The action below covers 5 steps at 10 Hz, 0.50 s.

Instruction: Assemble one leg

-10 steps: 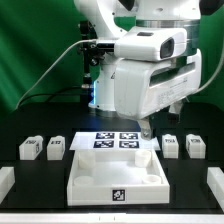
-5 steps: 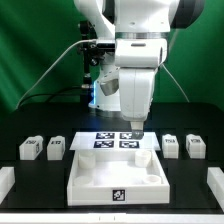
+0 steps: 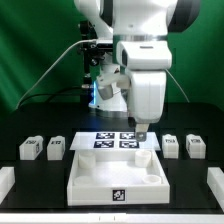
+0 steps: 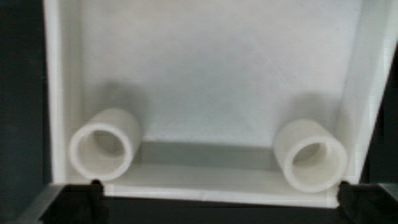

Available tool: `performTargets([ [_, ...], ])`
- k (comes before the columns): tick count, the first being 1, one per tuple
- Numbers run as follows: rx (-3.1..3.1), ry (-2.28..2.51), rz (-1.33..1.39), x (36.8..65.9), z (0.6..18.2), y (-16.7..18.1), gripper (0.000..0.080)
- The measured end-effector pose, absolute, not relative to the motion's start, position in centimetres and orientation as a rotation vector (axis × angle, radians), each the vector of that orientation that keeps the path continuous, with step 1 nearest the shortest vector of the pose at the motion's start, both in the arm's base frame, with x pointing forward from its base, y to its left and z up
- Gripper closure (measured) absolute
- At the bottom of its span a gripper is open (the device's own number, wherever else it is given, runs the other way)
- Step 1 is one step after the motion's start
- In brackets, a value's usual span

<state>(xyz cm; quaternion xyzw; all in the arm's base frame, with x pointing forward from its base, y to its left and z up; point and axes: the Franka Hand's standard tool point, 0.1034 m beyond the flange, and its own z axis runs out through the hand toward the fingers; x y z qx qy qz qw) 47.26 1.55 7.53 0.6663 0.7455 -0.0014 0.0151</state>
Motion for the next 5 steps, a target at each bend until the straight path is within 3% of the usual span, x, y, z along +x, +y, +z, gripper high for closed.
performTargets([
  [2, 2.113, 2.307, -0.003, 41.9, 4.0, -0.5, 0.015],
  [4, 2.16, 2.291, -0.006, 41.5, 1.2, -0.8, 0.015],
  [5, 2.161, 2.288, -0.001, 41.7, 0.9, -0.8, 0.015],
])
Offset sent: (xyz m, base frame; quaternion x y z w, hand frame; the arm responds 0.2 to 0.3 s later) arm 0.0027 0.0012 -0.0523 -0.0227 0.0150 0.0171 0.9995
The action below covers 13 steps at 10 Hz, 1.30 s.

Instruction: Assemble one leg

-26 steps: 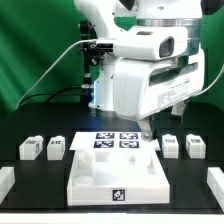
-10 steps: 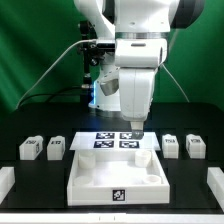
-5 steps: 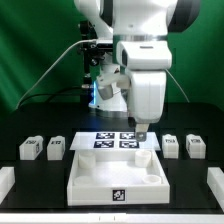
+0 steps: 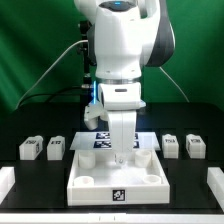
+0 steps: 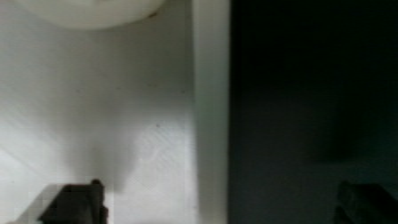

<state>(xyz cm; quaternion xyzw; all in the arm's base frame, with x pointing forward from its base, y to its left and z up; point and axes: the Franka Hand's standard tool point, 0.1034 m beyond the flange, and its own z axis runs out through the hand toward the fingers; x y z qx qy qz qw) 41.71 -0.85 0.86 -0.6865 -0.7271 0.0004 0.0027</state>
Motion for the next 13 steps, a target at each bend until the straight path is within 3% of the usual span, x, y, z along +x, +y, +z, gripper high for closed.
performTargets([
  [1, -2.154, -2.28, 0.002, 41.68, 0.93, -0.88, 0.015],
  [2, -2.153, -2.279, 0.003, 41.65, 0.85, -0.88, 0.0238],
  [3, -2.153, -2.278, 0.004, 41.62, 0.82, -0.9, 0.0415],
  [4, -2.153, -2.278, 0.004, 41.62, 0.82, -0.9, 0.0415],
  [5, -2.153, -2.277, 0.005, 41.6, 0.8, -0.91, 0.0557],
  [6, -2.153, -2.277, 0.005, 41.6, 0.79, -0.91, 0.0557],
  [7, -2.154, -2.277, 0.004, 41.62, 0.8, -0.91, 0.0727],
  [13, -2.154, -2.277, 0.004, 41.62, 0.8, -0.92, 0.0742],
])
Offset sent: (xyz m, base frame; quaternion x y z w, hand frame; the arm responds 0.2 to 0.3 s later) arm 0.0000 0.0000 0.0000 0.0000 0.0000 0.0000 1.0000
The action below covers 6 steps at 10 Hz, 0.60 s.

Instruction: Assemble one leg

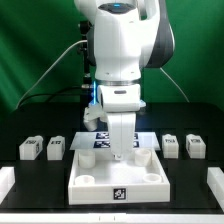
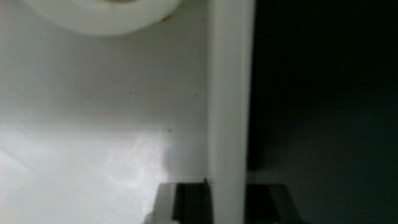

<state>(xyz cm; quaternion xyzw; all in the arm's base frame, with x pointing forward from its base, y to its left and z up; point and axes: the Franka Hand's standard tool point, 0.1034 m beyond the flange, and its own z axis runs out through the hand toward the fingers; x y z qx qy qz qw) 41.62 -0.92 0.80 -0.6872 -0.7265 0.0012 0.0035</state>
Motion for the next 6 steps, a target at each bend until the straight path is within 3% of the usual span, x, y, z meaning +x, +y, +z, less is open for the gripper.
performTargets([
  [2, -2.169, -2.261, 0.004, 42.0, 0.9, -0.5, 0.0741],
  [6, -2.218, -2.182, -0.017, 47.5, 1.6, 5.8, 0.0741],
])
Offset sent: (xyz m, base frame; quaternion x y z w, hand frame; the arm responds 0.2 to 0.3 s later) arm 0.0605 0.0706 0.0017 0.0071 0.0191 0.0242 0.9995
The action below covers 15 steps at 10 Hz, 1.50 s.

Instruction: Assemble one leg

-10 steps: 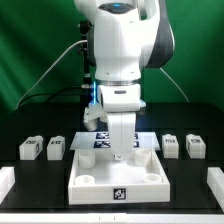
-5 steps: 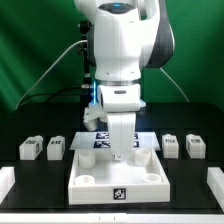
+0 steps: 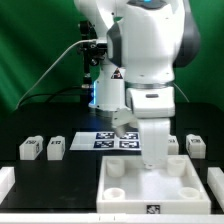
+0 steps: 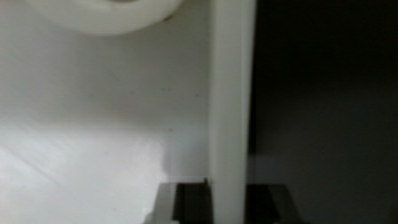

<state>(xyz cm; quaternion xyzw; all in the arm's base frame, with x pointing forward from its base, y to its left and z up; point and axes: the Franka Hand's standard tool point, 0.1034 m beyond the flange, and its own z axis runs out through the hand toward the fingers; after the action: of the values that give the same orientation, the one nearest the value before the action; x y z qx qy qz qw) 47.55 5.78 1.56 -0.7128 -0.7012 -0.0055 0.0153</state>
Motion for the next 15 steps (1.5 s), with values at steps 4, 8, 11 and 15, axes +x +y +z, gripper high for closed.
performTargets([
  [4, -2.21, -2.194, -0.061, 49.6, 1.4, 7.6, 0.0741],
  [8, -2.227, -2.164, -0.047, 49.6, 0.9, 7.6, 0.0741],
  [11, -2.229, -2.162, -0.046, 49.6, 0.8, 7.6, 0.0559],
  [15, -2.23, -2.16, -0.046, 49.5, 0.8, 7.5, 0.0172],
])
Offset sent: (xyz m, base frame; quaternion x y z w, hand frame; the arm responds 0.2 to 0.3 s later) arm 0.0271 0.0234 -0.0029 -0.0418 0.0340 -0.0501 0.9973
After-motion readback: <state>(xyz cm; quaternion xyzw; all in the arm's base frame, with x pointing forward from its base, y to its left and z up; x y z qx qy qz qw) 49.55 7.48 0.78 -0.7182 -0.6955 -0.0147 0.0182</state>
